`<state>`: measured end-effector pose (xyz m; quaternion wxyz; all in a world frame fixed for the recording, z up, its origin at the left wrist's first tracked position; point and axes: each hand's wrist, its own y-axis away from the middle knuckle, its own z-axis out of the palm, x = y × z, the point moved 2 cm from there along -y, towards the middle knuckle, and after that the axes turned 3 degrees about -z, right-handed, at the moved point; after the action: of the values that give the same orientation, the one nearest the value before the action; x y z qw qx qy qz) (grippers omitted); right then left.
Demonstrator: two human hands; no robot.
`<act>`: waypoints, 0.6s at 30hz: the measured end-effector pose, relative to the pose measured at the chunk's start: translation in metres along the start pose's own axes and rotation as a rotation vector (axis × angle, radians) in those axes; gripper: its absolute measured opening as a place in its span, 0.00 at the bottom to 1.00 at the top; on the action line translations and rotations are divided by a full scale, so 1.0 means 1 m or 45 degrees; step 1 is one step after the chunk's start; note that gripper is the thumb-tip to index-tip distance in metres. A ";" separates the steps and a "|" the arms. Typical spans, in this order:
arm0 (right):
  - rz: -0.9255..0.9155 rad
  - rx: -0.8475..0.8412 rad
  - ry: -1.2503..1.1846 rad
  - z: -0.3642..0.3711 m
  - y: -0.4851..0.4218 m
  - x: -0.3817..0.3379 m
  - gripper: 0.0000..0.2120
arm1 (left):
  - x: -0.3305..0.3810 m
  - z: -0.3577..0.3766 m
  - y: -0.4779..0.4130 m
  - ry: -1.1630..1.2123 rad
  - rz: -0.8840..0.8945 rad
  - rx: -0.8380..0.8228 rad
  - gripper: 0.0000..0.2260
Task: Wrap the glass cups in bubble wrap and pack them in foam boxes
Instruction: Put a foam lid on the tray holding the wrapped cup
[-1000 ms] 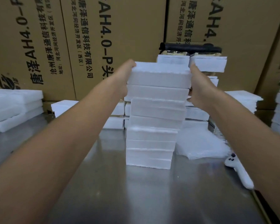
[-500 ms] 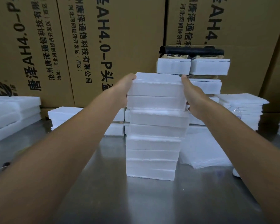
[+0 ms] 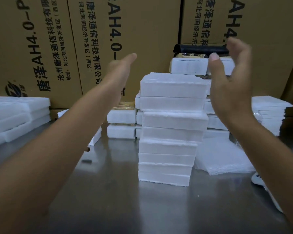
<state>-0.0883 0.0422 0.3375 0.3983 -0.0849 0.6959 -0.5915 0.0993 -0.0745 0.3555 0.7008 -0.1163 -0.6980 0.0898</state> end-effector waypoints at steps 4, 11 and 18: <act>-0.560 -0.112 0.072 -0.004 0.065 -0.016 0.13 | -0.019 -0.040 0.055 -0.107 0.470 0.069 0.03; -0.017 -0.887 0.118 0.054 0.210 0.051 0.10 | -0.152 -0.076 0.074 -0.343 0.023 -0.028 0.04; 0.133 -1.245 0.431 0.073 0.260 0.104 0.12 | -0.219 -0.108 0.022 -0.465 -0.146 0.085 0.06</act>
<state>-0.0181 0.0001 0.0601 0.2229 -0.1293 0.9489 -0.1822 0.2061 -0.1208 0.1401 0.5701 -0.0348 -0.8156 0.0923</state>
